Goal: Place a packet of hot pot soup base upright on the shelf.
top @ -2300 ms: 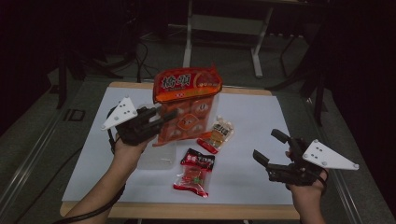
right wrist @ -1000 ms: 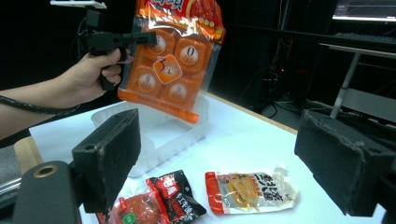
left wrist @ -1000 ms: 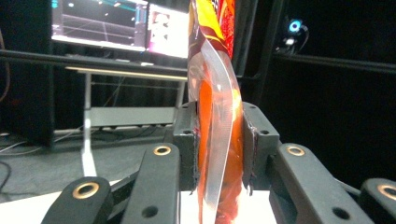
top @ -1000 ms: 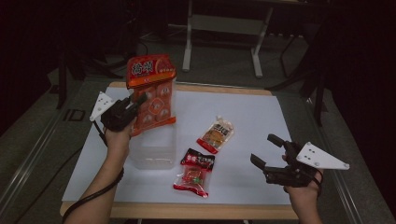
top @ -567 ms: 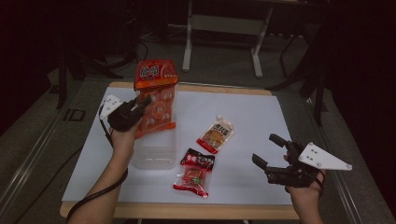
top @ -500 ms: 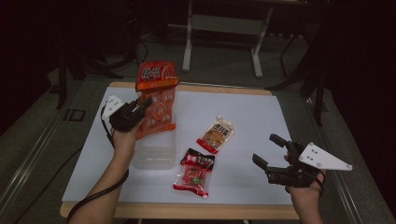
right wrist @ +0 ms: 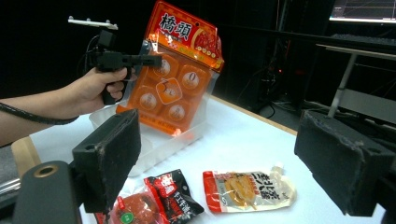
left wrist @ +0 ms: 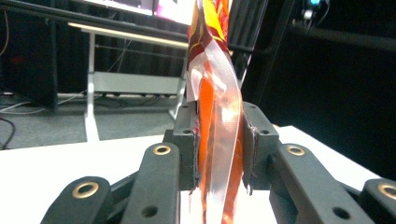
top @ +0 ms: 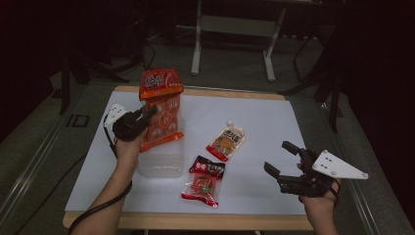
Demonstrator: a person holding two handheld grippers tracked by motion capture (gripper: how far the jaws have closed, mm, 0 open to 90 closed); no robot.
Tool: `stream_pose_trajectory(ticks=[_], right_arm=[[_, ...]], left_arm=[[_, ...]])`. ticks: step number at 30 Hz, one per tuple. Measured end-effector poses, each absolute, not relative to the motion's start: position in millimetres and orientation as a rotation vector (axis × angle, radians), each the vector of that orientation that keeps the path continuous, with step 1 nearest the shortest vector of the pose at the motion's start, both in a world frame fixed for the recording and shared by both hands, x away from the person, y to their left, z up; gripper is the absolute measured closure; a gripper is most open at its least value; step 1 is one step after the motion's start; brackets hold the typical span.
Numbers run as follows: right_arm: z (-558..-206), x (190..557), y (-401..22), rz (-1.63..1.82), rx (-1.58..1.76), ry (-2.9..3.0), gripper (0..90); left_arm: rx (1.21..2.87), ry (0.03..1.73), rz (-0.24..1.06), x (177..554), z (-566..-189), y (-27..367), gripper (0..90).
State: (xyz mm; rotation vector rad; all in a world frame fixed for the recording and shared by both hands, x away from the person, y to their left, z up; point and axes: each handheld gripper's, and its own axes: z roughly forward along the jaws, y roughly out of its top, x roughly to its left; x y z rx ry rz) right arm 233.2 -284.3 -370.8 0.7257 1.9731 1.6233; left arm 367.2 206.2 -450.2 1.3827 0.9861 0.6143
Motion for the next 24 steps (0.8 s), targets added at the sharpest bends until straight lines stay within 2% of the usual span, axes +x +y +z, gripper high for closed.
stream_pose_trajectory(ticks=[6, 9, 24], right_arm=[[-371, 233, -284, 1.623, 0.720, 1.976, 14.5], [-372, 233, -283, 1.622, 0.720, 1.983, 14.6], [-375, 233, -282, 1.629, 0.724, 1.997, 14.6]], left_arm=[[1.425, 0.974, 0.612, 364, -455, 213, 71.6], [1.508, 0.935, 0.639, 362, -458, 211, 71.5], [1.461, 0.984, 0.566, 357, -475, 233, 71.2]])
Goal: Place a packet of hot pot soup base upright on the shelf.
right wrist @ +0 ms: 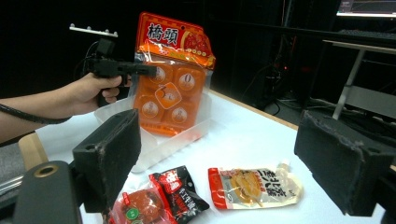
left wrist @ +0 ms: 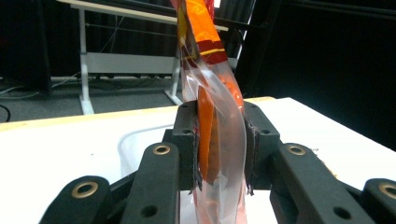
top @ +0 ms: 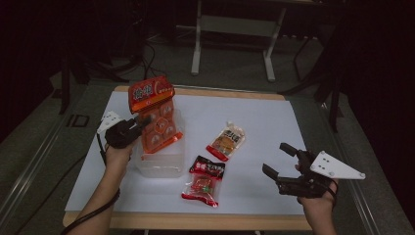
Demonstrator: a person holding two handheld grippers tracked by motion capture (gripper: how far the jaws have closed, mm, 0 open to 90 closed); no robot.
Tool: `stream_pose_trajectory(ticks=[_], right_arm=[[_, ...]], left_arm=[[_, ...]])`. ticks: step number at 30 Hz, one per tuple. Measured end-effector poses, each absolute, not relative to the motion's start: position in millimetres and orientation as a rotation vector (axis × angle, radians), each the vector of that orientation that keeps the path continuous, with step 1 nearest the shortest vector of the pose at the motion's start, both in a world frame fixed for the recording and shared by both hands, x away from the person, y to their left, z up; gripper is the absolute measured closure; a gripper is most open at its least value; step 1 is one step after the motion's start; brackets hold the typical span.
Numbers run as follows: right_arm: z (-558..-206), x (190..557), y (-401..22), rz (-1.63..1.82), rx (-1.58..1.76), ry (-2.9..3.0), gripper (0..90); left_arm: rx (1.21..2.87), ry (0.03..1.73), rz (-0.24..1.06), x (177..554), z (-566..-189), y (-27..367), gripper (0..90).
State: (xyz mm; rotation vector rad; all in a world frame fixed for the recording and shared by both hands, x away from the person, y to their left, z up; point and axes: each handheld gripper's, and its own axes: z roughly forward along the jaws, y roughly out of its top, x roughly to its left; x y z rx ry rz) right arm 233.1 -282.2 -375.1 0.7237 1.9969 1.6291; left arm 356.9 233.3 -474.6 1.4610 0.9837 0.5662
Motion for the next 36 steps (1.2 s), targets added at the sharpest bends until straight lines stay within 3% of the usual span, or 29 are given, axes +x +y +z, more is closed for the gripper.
stream_pose_trajectory(ticks=[15, 25, 31, 36], right_arm=[[-379, 234, -283, 1.622, 0.734, 2.010, 14.6], [-379, 236, -282, 1.625, 0.747, 2.011, 14.5], [-378, 237, -281, 1.624, 0.746, 2.012, 14.5], [-382, 239, -278, 1.596, 0.743, 2.016, 14.5]], left_arm=[[1.438, 1.001, 0.545, 359, -481, 243, 68.1], [1.498, 0.968, 0.598, 350, -469, 239, 31.3], [1.507, 0.977, 0.623, 343, -456, 236, 1.6], [1.531, 0.969, 0.617, 335, -448, 234, 1.1]])
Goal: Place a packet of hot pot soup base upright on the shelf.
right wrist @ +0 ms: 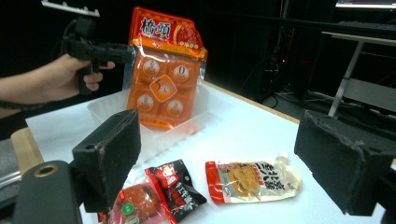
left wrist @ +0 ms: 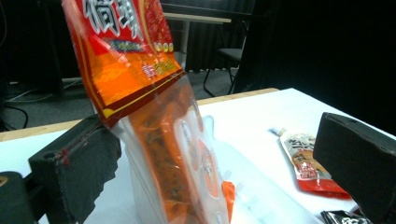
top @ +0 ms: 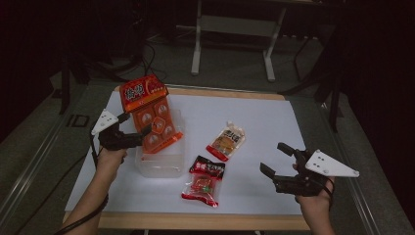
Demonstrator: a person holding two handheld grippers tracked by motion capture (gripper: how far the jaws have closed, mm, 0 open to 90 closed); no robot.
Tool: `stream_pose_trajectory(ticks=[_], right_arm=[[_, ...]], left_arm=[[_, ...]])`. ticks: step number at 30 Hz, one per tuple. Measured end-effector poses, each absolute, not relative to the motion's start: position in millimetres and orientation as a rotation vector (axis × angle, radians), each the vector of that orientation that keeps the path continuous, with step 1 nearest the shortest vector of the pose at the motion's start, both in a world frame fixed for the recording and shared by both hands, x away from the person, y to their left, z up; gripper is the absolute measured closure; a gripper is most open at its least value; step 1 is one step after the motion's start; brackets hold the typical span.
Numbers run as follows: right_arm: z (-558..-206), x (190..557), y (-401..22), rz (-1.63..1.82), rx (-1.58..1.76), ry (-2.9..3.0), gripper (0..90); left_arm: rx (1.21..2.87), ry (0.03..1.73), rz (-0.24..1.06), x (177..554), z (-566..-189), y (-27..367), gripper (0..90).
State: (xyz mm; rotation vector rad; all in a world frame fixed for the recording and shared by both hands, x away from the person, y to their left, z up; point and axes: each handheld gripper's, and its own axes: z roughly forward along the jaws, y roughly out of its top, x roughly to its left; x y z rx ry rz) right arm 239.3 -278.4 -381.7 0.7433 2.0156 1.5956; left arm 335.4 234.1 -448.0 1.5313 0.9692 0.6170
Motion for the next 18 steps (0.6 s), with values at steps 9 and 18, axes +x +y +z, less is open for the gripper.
stream_pose_trajectory(ticks=[9, 18], right_arm=[[-386, 243, -276, 1.544, 0.727, 2.061, 14.6], [-389, 246, -273, 1.544, 0.754, 2.086, 17.4]], left_arm=[[1.514, 0.968, 0.615, 314, -437, 241, 0.8], [1.514, 0.903, 0.618, 283, -430, 231, 0.8]])
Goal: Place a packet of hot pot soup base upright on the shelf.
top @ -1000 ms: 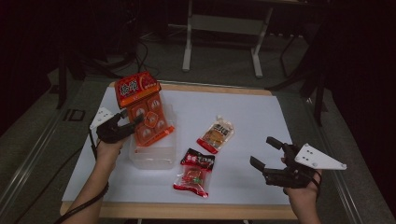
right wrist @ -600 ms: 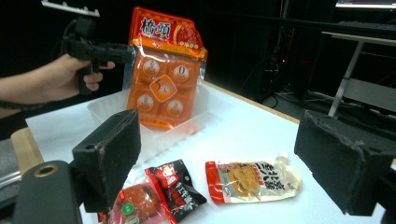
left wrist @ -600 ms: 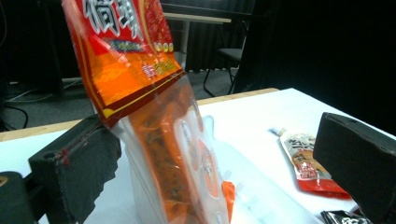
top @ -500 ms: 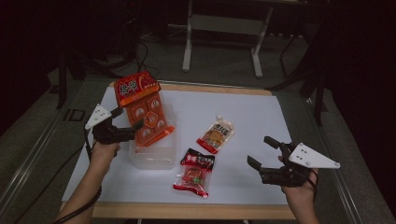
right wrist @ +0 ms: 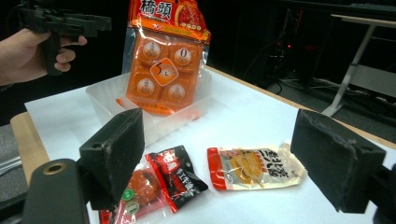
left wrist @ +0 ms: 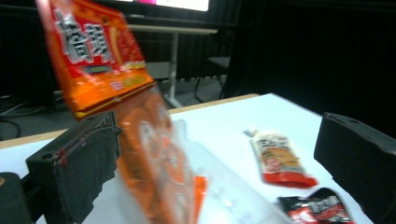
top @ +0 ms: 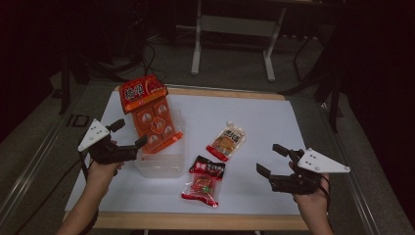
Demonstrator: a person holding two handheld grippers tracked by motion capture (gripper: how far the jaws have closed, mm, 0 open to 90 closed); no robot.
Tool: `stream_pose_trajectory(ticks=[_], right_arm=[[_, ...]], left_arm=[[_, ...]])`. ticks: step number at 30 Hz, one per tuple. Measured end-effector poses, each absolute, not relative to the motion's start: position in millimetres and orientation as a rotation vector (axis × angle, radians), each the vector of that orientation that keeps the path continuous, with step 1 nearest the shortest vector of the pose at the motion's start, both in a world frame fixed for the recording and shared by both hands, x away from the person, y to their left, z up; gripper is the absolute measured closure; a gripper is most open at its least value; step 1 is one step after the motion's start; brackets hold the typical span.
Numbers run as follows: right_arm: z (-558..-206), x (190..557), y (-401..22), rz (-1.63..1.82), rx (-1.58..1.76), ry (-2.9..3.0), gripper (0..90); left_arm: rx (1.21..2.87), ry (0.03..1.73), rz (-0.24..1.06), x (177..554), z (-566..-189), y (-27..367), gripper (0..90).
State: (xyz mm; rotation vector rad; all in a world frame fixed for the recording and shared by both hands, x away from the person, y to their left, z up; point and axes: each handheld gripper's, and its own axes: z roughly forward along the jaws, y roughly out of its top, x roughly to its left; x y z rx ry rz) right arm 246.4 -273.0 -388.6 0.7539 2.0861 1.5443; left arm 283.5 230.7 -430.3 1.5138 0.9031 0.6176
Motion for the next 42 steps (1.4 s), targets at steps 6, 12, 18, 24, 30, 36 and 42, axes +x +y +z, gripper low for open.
stream_pose_trajectory(ticks=[6, 12, 18, 24, 30, 36, 42], right_arm=[[-393, 248, -268, 1.545, 0.739, 2.093, 17.4], [-398, 253, -264, 1.566, 0.721, 2.115, 14.0], [-407, 257, -256, 1.541, 0.734, 2.194, 12.3], [-418, 265, -248, 1.539, 0.810, 2.267, 11.1], [-428, 272, -235, 1.510, 0.802, 2.304, 11.1], [-443, 282, -222, 1.508, 0.781, 2.352, 17.1], [-464, 299, -205, 1.444, 0.733, 2.459, 23.8]], left_arm=[[1.547, 0.827, 0.595, 265, -427, 217, 0.9], [1.576, 0.747, 0.577, 247, -426, 197, 0.9], [1.616, 0.681, 0.522, 233, -433, 180, 0.9], [1.657, 0.632, 0.493, 224, -447, 167, 0.9], [1.722, 0.577, 0.471, 216, -458, 156, 1.0], [1.737, 0.584, 0.468, 214, -467, 152, 1.0], [1.742, 0.591, 0.465, 214, -474, 153, 1.0]])
